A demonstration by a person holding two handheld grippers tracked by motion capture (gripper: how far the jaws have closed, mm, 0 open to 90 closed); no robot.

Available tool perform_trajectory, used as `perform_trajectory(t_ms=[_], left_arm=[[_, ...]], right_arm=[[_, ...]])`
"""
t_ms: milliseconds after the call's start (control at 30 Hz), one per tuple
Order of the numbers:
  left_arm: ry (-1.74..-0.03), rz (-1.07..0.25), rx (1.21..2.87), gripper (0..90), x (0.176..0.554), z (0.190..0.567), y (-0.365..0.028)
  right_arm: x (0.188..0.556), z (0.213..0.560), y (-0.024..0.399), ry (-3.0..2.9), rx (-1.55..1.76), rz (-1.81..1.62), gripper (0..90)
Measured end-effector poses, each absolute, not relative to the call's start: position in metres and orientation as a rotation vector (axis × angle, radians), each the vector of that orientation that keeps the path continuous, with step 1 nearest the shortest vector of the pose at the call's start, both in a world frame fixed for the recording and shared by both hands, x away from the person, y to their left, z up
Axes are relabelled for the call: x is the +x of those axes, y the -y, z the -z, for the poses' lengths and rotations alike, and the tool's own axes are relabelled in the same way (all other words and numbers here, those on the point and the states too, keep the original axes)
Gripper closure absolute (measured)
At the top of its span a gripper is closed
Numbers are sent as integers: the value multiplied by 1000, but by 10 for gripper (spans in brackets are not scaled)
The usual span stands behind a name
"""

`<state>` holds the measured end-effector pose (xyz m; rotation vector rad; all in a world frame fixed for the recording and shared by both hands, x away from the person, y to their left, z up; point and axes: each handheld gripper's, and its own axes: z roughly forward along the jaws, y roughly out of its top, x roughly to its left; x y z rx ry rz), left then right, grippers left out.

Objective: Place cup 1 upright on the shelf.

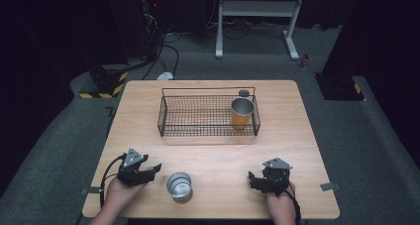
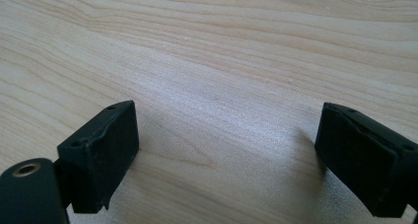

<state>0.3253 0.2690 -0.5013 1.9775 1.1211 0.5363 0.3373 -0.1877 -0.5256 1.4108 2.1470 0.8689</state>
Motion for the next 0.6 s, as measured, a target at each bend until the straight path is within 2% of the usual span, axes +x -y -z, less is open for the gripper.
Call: perform_trajectory(t_ms=[300, 400, 600], left_arm=[[-1017, -548, 1878, 355, 312, 479, -266], [-985, -596, 1871, 354, 306, 473, -263], [-971, -595, 1857, 344, 301, 467, -258]], right_arm=[[337, 526, 188, -2150, 1406, -870, 94], [337, 526, 188, -2150, 1406, -870, 94], [338, 525, 187, -2161, 1398, -872, 93]])
